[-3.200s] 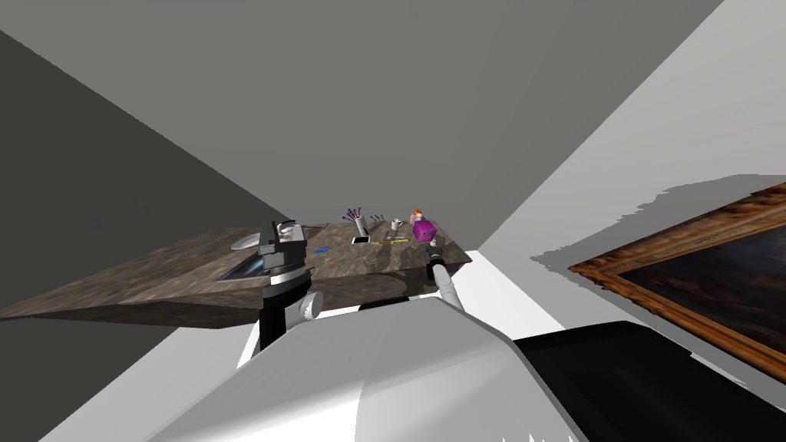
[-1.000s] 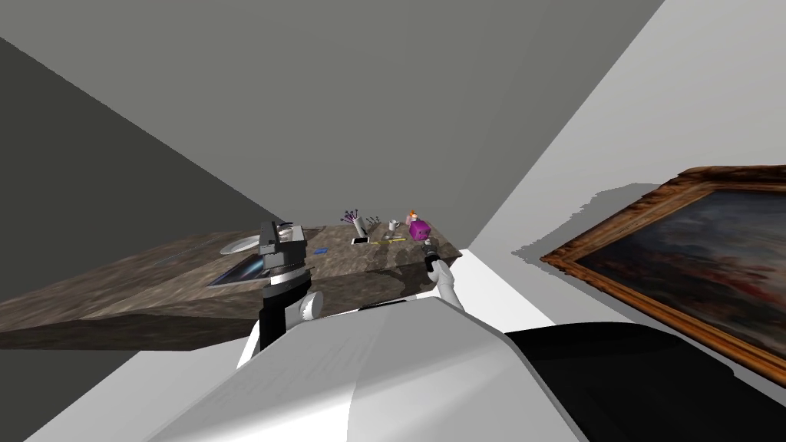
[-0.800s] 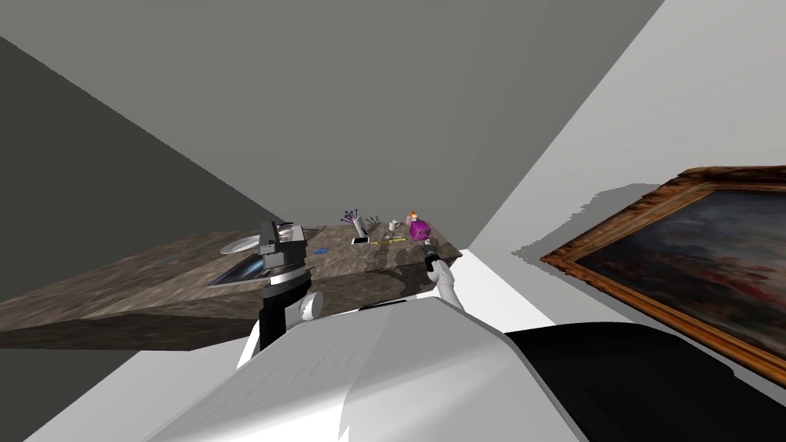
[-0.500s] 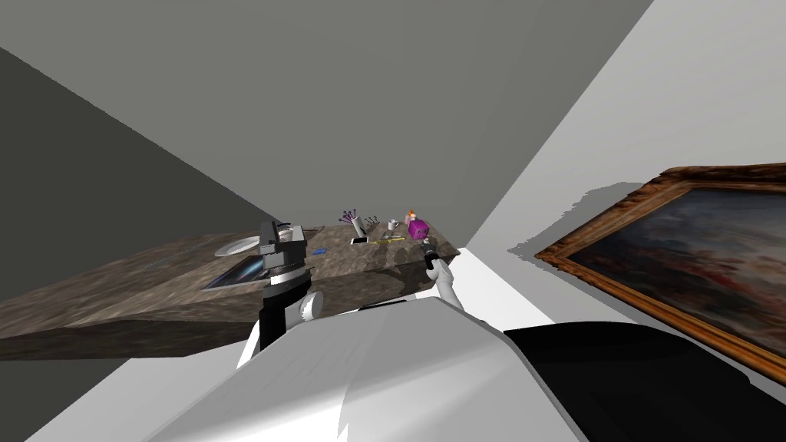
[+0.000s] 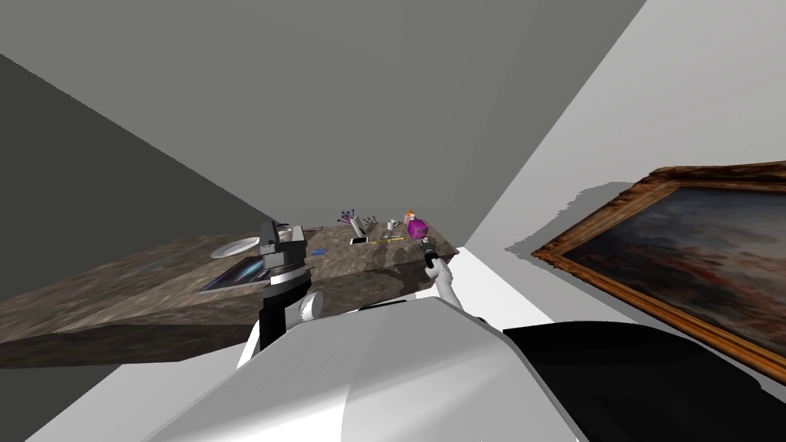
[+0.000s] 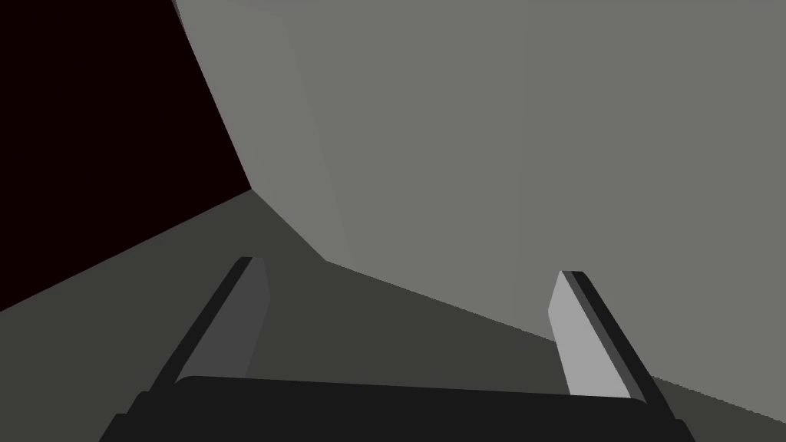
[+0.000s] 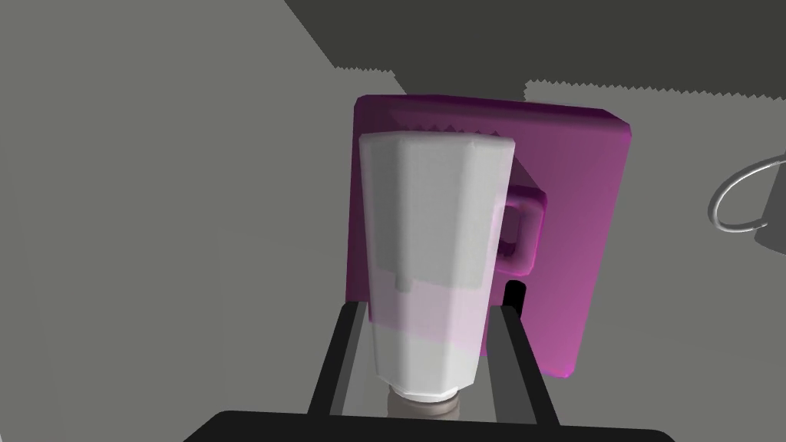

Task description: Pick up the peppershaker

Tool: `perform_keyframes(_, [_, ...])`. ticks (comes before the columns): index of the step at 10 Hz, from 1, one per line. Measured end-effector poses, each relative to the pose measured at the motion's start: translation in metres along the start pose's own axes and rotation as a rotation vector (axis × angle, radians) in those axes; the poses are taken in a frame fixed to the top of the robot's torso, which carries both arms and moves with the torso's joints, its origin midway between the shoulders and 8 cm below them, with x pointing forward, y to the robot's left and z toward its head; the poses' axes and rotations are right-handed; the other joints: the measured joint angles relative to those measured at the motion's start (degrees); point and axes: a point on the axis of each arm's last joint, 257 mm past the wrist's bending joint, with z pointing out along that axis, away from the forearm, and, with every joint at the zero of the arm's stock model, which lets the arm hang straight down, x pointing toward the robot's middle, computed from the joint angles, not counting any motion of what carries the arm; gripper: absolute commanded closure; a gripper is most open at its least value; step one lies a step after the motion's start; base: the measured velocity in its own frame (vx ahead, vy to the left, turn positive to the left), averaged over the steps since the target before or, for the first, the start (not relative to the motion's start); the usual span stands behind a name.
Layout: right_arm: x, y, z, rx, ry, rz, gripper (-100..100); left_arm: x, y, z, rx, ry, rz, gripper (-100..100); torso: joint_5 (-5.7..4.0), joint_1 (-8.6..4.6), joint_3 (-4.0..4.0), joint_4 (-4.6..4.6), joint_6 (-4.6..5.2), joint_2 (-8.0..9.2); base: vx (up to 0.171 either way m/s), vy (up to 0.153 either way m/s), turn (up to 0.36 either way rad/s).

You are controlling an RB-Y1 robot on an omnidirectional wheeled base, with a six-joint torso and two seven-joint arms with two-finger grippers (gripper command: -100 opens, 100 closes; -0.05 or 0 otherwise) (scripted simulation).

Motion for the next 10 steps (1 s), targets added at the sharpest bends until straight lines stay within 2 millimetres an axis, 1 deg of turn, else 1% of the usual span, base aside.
perform_keyframes(4, [-0.005,0.003,0.003,-0.012,-0.016,0.009,100,0.0,0.0,0.0,0.0,0.0,0.0,0,-0.03,-0.05,0.01,0.02,-0.04,-0.01,-0.005,0.005,0.009])
perform_keyframes(5, [-0.005,0.003,0.003,-0.011,-0.017,-0.004,100,0.0,0.0,0.0,0.0,0.0,0.0,0,-0.02,-0.06,0.0,0.01,-0.03,-0.02,-0.021,0.016,-0.121])
perform_keyframes(6, [-0.009,0.007,0.01,-0.019,-0.027,0.006,100,0.0,0.0,0.0,0.0,0.0,0.0,0,0.0,-0.01,0.02,0.02,0.0,0.01,-0.026,0.025,-0.076])
perform_keyframes(7, [-0.012,0.009,0.011,-0.027,-0.04,0.008,100,0.0,0.0,0.0,0.0,0.0,0.0,0,0.0,0.04,0.06,0.04,-0.03,0.07,-0.015,0.017,-0.003])
perform_keyframes(10, [-0.016,0.009,0.012,-0.024,-0.05,0.007,100,0.0,0.0,0.0,0.0,0.0,0.0,0,0.0,-0.03,0.02,0.03,-0.02,0.01,-0.002,0.002,0.004])
